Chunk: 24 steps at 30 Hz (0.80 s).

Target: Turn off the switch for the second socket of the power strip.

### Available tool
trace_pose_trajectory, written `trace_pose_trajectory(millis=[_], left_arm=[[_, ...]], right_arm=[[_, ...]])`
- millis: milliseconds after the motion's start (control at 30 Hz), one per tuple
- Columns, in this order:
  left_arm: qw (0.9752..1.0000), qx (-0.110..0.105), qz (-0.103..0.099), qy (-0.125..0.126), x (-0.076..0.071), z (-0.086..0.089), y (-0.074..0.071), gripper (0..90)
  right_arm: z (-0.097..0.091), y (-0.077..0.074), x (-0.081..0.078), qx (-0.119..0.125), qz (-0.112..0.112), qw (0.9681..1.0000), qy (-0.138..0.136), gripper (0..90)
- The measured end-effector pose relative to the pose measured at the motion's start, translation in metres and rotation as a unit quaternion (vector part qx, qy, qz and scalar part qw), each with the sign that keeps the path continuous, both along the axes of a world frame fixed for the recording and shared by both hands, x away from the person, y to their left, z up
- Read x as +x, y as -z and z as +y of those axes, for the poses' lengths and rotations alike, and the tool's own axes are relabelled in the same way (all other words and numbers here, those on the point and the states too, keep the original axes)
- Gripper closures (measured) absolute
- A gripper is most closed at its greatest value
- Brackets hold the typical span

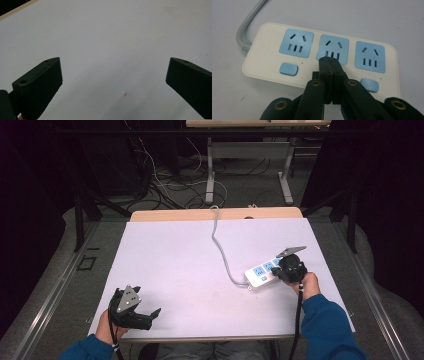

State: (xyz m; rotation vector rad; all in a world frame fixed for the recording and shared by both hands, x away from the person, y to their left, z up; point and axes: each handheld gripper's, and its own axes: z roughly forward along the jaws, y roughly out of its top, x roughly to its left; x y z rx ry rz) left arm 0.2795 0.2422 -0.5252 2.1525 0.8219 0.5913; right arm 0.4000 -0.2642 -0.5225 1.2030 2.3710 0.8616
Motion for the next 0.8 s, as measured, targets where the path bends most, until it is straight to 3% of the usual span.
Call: trace_pose_trajectory(millis=[133,267,500,800], left_arm=[[1.0000,0.003,-0.002,0.000,0.0002,0.0000,-0.0001,0.5],[1.0000,0.000,0.001,0.001,-0.0001,-0.0009,0.0004,0.5],[1.0000,0.001,-0.001,0.001,-0.0001,-0.0002,0.0000,0.5],[1.0000,0.002,-0.002,0.001,-0.0002,-0.0004,0.0000,0.6]], right_arm=[[0.0008,0.0007,-0.0006,-0.007,-0.008,0.9999,0.000,90.0],[-0.0011,0.0015,-0.0010,0.007,-0.001,1.0000,0.005,90.0],[0.0005,0.0032,-0.0014,0.009,-0.002,0.9998,0.016,90.0],[-0.0023,0.0033,-0.0011,0.014,0.000,0.9998,0.010,90.0]])
